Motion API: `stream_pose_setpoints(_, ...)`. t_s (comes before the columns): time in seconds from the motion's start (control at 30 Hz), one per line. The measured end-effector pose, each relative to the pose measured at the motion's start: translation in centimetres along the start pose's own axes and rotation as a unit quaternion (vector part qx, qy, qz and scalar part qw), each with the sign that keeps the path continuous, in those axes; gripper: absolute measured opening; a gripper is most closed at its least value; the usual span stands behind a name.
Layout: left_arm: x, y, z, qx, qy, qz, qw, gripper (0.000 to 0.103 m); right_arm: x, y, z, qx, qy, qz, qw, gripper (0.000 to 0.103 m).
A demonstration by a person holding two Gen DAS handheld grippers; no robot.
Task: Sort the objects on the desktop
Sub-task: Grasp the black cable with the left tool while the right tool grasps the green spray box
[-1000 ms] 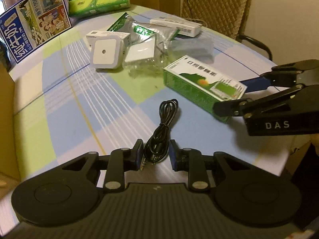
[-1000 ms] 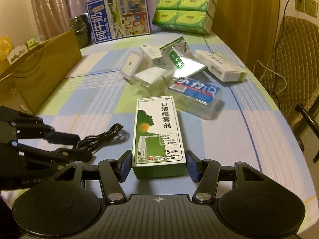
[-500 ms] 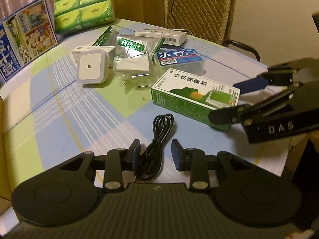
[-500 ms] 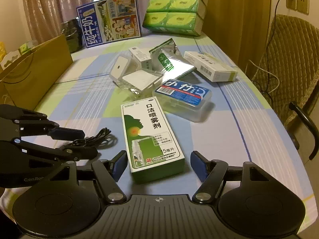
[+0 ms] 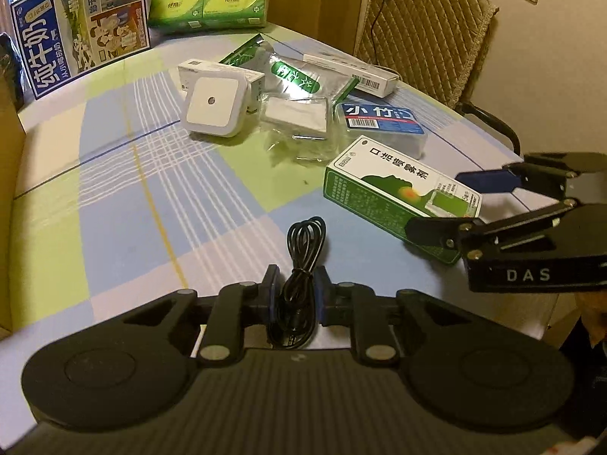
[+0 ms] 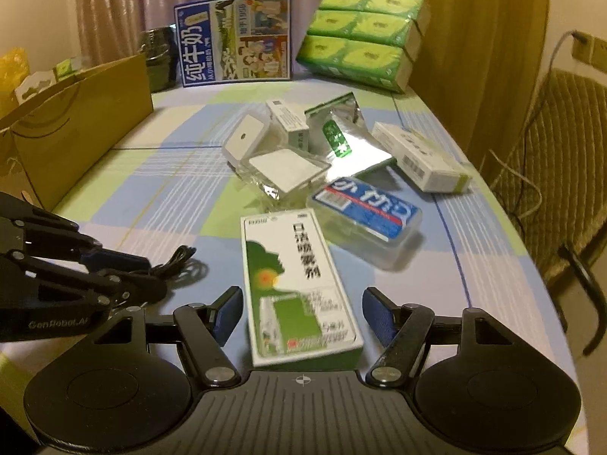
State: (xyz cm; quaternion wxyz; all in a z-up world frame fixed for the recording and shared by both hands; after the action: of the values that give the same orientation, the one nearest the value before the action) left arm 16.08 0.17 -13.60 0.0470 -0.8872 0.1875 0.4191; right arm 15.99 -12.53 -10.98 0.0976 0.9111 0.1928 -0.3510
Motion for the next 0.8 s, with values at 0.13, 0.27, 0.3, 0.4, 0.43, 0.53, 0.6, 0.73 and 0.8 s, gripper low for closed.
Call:
stream_pose_setpoints(0.13, 0.1, -0.2, 0.0, -0.002, 0.003, -0.006, 1.0000, 0.018, 0.7, 0.0, -0.3, -0.004, -0.004, -0.007, 1.000, 0.067)
stream_pose_setpoints(0.27, 0.4, -0.6, -0.3, -0.017, 0.005, -0.006, 0.9998, 0.018, 1.1, -0.4, -0.3, -0.012, -0.012, -0.014, 1.000, 0.067)
stream_pose_setpoints(0.3, 0.4, -0.6, -0.3, -0.018, 0.006, -0.007, 0.9998, 0.018, 1.2, -0.4, -0.3, -0.014, -0.013, -0.013, 1.000, 0.067)
stream_pose_setpoints(0.4, 0.6, -0.4, -0.4, -0.010, 0.007, -0.009, 0.9999, 0.018, 1.6, -0.4, -0.2, -0.008, -0.018, -0.015, 1.000, 0.067)
stream_pose_setpoints(0.43, 0.6, -0.4, -0.5, -0.011, 0.008, -0.008, 0.9999, 0.018, 1.7, -0.3, -0.2, -0.006, -0.019, -0.014, 1.000, 0.067)
stream_pose_setpoints(0.53, 0.7, -0.5, -0.5, -0.013, 0.007, -0.008, 0.9999, 0.018, 1.7, -0.4, -0.1, -0.004, -0.021, -0.016, 1.000, 0.060)
stream_pose_setpoints(0.6, 0.7, -0.4, -0.6, -0.011, 0.007, -0.010, 0.9999, 0.013, 1.8, -0.7, -0.1, -0.009, -0.025, -0.019, 0.999, 0.053)
stream_pose_setpoints(0.73, 0.6, -0.4, -0.6, -0.011, 0.006, -0.013, 0.9998, 0.010, 1.7, -0.9, -0.1, -0.004, -0.024, -0.020, 1.000, 0.053)
stream_pose_setpoints(0.8, 0.6, -0.3, -0.5, -0.011, 0.006, -0.012, 0.9998, 0.010, 1.5, -0.9, -0.1, 0.005, -0.019, -0.020, 1.000, 0.053)
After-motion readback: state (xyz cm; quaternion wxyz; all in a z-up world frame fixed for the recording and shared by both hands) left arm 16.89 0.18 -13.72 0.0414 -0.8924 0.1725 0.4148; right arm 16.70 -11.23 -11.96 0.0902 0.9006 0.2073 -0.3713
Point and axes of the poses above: each gripper's, at about its wrist camera, not at the fingertips, and x roughly the way its jaws point, y to its right, z to its underside, the point moved 4 cm from there along x, roughly the way its jaws point, and after that the axes turned 3 degrees about -x, right-handed, at the moved point
